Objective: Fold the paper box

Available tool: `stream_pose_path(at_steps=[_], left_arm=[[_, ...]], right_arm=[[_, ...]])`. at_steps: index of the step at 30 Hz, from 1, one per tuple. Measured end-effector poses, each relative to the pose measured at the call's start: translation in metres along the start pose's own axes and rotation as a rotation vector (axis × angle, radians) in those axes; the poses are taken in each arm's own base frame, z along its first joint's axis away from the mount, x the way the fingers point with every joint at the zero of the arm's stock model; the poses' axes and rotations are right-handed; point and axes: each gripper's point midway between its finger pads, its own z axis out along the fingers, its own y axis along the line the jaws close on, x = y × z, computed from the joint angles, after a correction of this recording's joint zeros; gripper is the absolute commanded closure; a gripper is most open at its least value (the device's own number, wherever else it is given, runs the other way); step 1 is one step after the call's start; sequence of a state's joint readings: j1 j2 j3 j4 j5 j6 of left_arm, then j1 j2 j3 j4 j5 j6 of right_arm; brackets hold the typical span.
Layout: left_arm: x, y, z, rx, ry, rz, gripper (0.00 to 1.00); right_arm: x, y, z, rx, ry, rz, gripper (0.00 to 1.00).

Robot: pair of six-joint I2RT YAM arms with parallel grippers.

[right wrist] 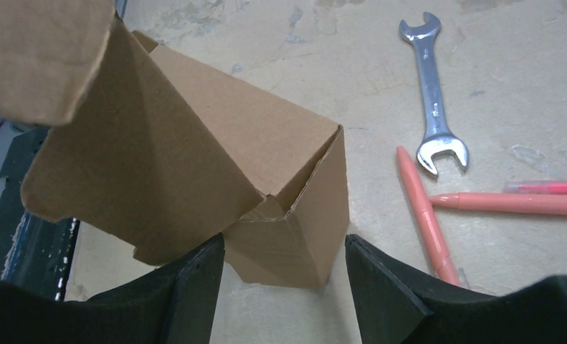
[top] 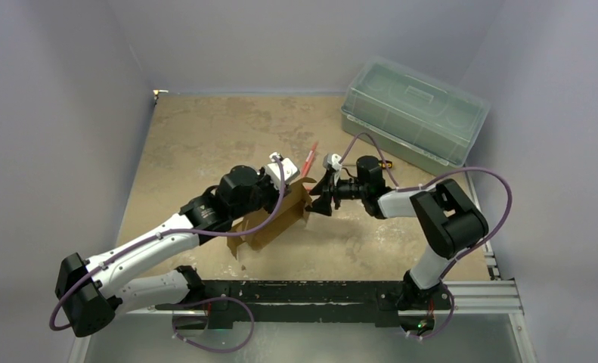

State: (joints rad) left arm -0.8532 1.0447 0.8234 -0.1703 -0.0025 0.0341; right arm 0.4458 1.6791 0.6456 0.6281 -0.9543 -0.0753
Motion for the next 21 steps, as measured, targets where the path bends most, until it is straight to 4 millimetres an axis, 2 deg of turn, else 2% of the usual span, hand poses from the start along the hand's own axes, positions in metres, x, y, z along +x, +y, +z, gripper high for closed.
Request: stream_pose_path(at_steps=[11, 17, 21], left_arm=[[-0.001, -0.002, -0.001, 0.006, -0.010, -0.011, 1.00], [-0.010, -0.001, -0.001, 0.003, -0.044, -0.031, 1.00], [-0.010, -0.003, -0.001, 0.009, -0.045, -0.042, 1.00]], right_arm=[[-0.005, 0.013, 0.002, -0.017, -0.189, 0.026, 0.39], [-0.015, 0.010, 0.002, -0.004, -0.242, 0.004, 0.41], [-0.012, 0.006, 0.004, 0.010, -0.247, 0.013, 0.46]])
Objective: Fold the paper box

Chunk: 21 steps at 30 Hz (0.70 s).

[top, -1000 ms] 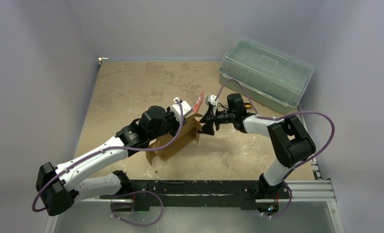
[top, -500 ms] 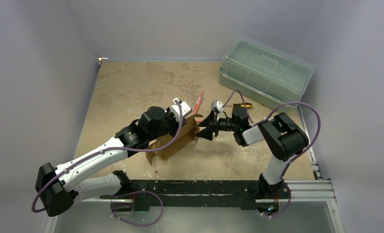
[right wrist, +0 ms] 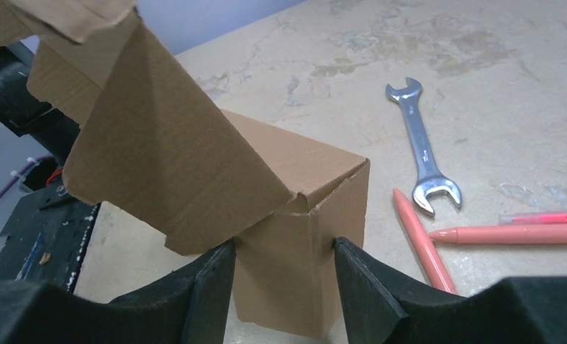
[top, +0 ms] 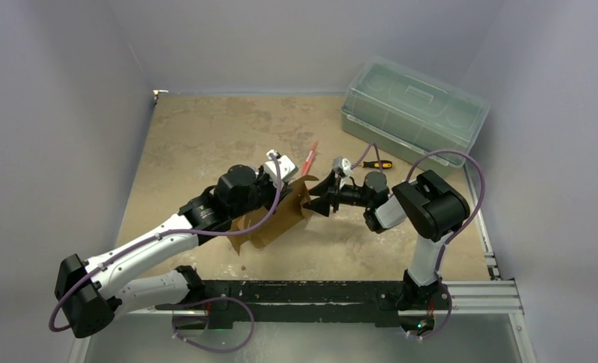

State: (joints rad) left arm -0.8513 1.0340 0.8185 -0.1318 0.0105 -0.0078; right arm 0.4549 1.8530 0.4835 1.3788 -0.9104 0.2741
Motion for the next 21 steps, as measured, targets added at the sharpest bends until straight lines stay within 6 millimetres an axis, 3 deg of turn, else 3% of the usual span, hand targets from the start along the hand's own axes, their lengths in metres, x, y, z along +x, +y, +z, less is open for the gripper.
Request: stream_pose_path(at_steps=[21], left_arm=[[0.006, -0.004, 0.005, 0.044, 0.020, -0.040, 1.00]], right_arm=[[0.006, -0.018, 0.005, 0.106, -0.016, -0.001, 0.53]])
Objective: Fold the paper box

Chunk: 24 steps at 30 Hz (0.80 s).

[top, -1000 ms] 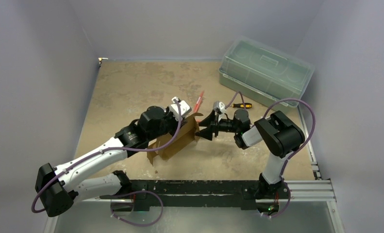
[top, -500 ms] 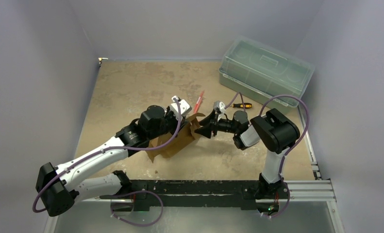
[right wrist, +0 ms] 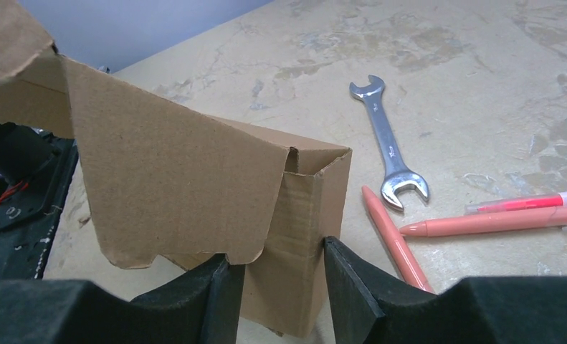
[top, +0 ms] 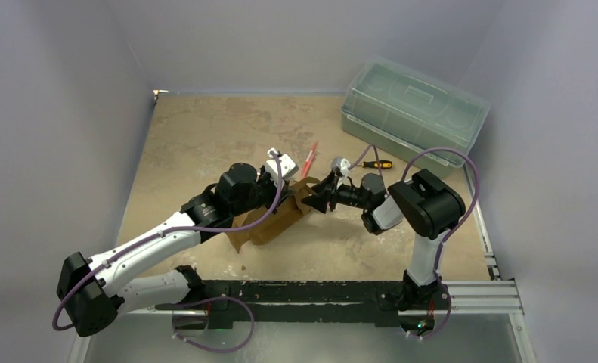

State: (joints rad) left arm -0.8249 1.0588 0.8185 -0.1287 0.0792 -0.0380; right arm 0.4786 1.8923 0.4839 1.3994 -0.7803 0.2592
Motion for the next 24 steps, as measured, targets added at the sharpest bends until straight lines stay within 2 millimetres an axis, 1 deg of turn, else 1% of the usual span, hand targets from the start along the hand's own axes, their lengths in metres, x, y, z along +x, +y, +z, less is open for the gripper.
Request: stream_pose_path(at_steps=[12, 15, 20, 24], left_arm=[[0.000, -0.007, 0.000, 0.034, -0.001, -0.034, 1.00], [-0.002, -0.009, -0.001, 0.041, -0.005, -0.048, 1.00], [-0.003, -0.010, -0.003, 0.045, -0.011, -0.058, 1.00], [-0.004, -0.011, -0.003, 0.044, -0.011, -0.078, 1.00]], right_arm=[[0.003, -0.002, 0.002, 0.021, 0.010, -0.020, 0.53], [0.003, -0.003, 0.002, 0.021, 0.010, -0.027, 0.56], [0.002, -0.003, 0.002, 0.023, 0.008, -0.044, 0.65], [-0.003, -0.004, 0.002, 0.030, -0.002, -0.070, 0.71]])
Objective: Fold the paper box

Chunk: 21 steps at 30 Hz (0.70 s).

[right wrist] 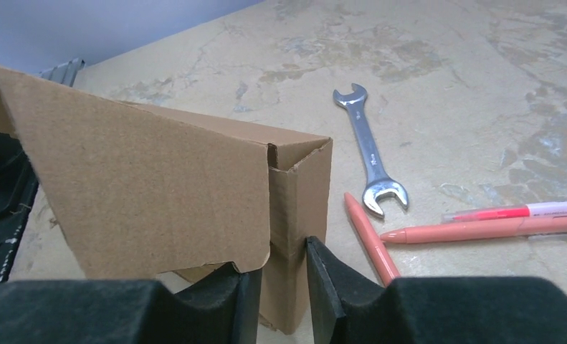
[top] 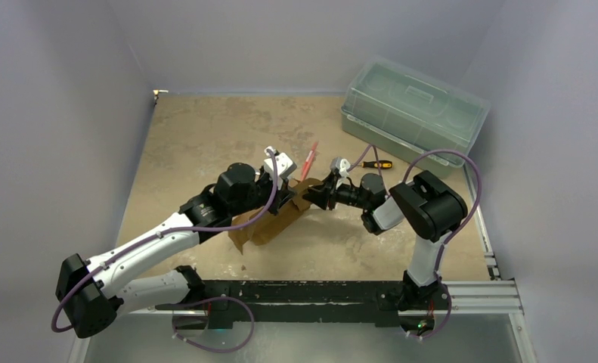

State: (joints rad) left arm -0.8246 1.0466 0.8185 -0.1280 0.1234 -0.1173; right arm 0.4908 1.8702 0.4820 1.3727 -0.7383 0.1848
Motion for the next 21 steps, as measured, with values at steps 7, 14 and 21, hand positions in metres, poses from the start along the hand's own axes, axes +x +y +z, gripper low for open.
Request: stream_pose_path(at_steps=[7, 14, 21], left_arm=[[-0.0013, 0.0000, 0.0000, -0.002, -0.005, -0.040, 1.00], [-0.0028, 0.0012, -0.0001, -0.008, -0.010, -0.098, 1.00], [-0.0068, 0.0059, -0.0003, -0.014, -0.026, -0.178, 1.00]], right_arm=[[-0.0039, -0.0018, -0.0006, 0.014, -0.009, -0.028, 0.78], [-0.0028, 0.0003, 0.0002, 0.008, -0.006, -0.044, 0.83], [-0.0059, 0.0036, 0.0010, 0.006, -0.009, -0.071, 0.86]])
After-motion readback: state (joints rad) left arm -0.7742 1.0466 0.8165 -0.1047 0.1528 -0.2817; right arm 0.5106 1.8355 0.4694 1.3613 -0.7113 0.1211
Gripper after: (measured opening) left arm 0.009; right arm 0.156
